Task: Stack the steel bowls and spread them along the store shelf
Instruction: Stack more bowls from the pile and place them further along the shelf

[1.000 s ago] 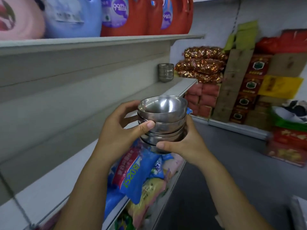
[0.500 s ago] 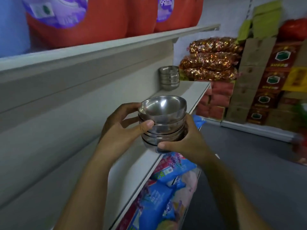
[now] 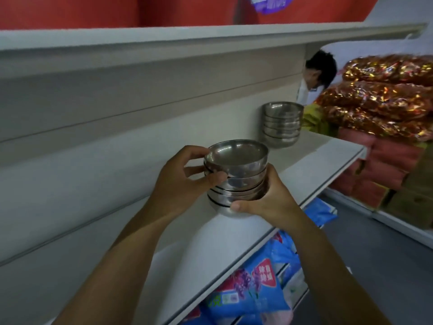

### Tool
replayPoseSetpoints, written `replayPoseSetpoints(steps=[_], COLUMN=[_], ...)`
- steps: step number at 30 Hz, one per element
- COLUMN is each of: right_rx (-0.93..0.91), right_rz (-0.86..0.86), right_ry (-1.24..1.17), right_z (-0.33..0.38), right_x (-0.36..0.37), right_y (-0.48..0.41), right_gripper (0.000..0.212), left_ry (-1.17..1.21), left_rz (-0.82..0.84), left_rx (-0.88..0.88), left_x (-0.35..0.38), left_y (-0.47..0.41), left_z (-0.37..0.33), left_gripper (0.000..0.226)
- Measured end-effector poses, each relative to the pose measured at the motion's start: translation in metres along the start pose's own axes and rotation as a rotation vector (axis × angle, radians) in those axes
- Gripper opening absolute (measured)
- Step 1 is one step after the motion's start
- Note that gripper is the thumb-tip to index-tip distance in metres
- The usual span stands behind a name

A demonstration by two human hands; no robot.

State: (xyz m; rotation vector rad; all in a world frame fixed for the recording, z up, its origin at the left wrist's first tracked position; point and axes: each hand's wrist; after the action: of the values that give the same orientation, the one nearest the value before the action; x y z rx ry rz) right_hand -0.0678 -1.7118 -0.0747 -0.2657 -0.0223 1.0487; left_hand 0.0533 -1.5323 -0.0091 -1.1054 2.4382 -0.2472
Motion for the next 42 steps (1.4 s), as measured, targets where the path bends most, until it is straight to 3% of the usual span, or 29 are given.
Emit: replayPoseSetpoints(steps=[6,14,19,23,42], right_rx=[-0.006,-0.04,-0.031,-0.041,-0.078], right_rz=[0.126,0.21,0.121,0.031,0.081], right_ry=[0.05,0.065,0.124,0.089,0.247], right_z=[-0.023,-0.037,-0.055,-0.069,-0.079], right_x=[-0.054,-0.095,-0.105,-0.101,-0.1], right_y=[-0.063,-0.126,-0.16,-0.166,-0.172], right_gripper=[0.112,0.096,0.11,0.095,0.101], left_ry=[-0.014,0.0,-0.091,-0.085,-0.263], left_rz=[-0.063,-0.121,-0.202,-0.302,-0.307], left_rx=[-0.033,-0.042,0.041,0.121,0.233], left_x=[0.042,0.077,0.098,0.115,0.12], left_y=[-0.052,-0.112,-0.137,-0.142,-0.14], left_z=[0.01,0.029,0.045,0.062,0.101], left_gripper=[0.047,0.045,0.051,0.052,0.056])
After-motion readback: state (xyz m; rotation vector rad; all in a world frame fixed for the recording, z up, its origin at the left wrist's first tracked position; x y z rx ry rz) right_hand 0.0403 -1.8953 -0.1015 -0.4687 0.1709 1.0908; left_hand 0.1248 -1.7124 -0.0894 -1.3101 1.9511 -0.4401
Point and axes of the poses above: each hand's wrist, its own y-axis away from the middle knuckle, its own x-axis out of the palm, z = x × y, and after that the axes turned 2 degrees about z, right-handed
